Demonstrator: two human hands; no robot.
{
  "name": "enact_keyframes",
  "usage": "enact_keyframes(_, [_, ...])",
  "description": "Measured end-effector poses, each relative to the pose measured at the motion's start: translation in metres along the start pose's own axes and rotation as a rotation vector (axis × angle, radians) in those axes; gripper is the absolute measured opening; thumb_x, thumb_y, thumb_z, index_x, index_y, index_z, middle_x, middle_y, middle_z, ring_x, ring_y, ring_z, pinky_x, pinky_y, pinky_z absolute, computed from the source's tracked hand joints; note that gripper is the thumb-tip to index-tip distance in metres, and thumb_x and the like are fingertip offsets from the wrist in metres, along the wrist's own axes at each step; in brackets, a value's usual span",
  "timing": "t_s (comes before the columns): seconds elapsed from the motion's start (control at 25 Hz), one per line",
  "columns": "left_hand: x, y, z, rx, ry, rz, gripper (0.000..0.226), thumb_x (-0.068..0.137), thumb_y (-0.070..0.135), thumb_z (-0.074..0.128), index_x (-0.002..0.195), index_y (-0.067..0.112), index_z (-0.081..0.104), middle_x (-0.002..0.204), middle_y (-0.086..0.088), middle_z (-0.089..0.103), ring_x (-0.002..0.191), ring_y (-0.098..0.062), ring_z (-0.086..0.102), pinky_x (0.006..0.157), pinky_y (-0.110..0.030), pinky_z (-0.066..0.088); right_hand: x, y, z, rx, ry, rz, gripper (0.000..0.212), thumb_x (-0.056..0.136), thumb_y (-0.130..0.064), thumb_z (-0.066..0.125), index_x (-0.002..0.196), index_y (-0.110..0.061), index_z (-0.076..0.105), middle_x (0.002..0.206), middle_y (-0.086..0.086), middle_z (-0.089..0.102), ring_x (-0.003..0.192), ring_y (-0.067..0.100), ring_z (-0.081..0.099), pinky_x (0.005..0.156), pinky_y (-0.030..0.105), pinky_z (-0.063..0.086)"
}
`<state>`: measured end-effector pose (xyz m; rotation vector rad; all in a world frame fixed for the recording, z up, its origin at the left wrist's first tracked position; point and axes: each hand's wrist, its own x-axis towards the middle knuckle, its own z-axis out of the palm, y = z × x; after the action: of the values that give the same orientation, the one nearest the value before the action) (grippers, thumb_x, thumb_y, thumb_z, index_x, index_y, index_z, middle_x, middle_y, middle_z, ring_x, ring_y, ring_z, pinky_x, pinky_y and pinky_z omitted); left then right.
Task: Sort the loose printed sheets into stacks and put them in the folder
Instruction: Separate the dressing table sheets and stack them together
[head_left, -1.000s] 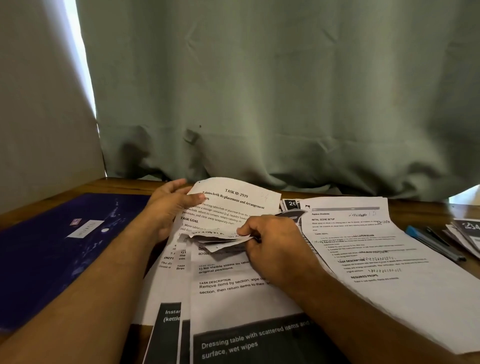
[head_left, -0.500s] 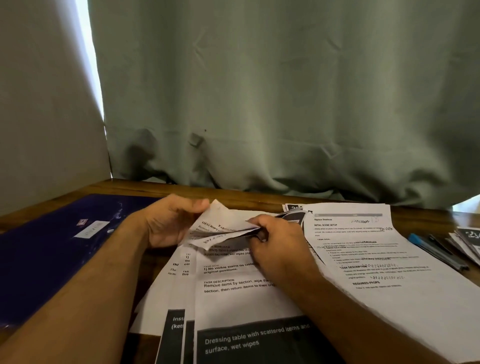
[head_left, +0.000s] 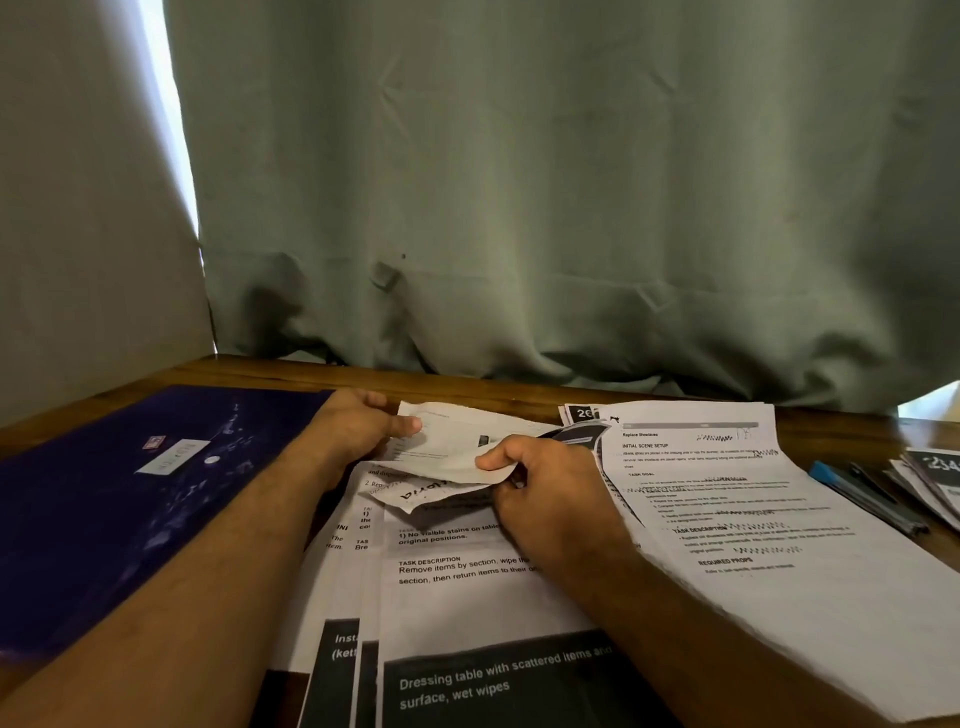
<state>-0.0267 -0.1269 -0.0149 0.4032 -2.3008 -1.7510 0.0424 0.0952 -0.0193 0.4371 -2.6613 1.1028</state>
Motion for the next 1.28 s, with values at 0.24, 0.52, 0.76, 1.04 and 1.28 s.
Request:
enact_keyframes(0.24, [-0.006, 0.006, 0.004, 0.007, -0.011, 0.068, 0.017, 0.075, 0.017, 0.087, 0.087, 0.019, 0.075, 0.092, -0.003, 0.079, 0.073, -0.015, 0.076, 0.065, -0.031, 0.058, 0.005, 0.000, 0.000, -0.027, 0.071, -0.130, 0.020, 0.095, -0.023, 0.061, 0.111, -0.033, 0.067, 0.115, -0.012, 0.066, 0.099, 0.005, 0.059, 0.090, 0.018, 0.049])
enact_keyframes(0.52, [-0.018, 0.010, -0.001, -0.127, -0.045, 0.112, 0.013, 0.091, 0.019, 0.073, 0.104, 0.016, 0.073, 0.102, -0.009, 0.077, 0.088, -0.029, 0.076, 0.085, -0.050, 0.060, 0.012, -0.003, -0.002, -0.076, 0.108, -0.176, 0.020, 0.099, -0.023, 0.052, 0.112, -0.032, 0.066, 0.111, -0.010, 0.067, 0.097, 0.007, 0.057, 0.094, 0.023, 0.048])
enact_keyframes(0.76, [-0.019, 0.009, 0.004, -0.041, -0.068, 0.121, 0.021, 0.086, 0.008, 0.076, 0.101, 0.022, 0.070, 0.109, -0.006, 0.075, 0.096, -0.028, 0.073, 0.089, -0.049, 0.059, 0.012, -0.007, -0.003, -0.122, 0.073, -0.153, 0.023, 0.099, -0.023, 0.050, 0.115, -0.032, 0.065, 0.113, -0.008, 0.066, 0.097, 0.009, 0.057, 0.091, 0.024, 0.049])
enact_keyframes(1.04, [-0.015, 0.006, 0.013, -0.083, 0.006, 0.098, 0.015, 0.090, 0.014, 0.074, 0.104, 0.010, 0.071, 0.108, -0.013, 0.075, 0.094, -0.030, 0.073, 0.085, -0.046, 0.060, 0.013, -0.008, -0.003, -0.133, 0.039, -0.128, 0.022, 0.100, -0.028, 0.050, 0.118, -0.030, 0.062, 0.110, -0.005, 0.066, 0.096, 0.013, 0.061, 0.094, 0.033, 0.054])
enact_keyframes(1.28, [-0.014, 0.011, 0.009, -0.173, 0.202, 0.239, 0.016, 0.095, 0.020, 0.068, 0.111, 0.017, 0.072, 0.098, 0.000, 0.076, 0.084, -0.018, 0.074, 0.071, -0.036, 0.062, 0.015, -0.008, 0.000, -0.160, 0.048, -0.143, 0.023, 0.100, -0.028, 0.049, 0.116, -0.027, 0.065, 0.105, -0.003, 0.067, 0.093, 0.015, 0.062, 0.088, 0.032, 0.054])
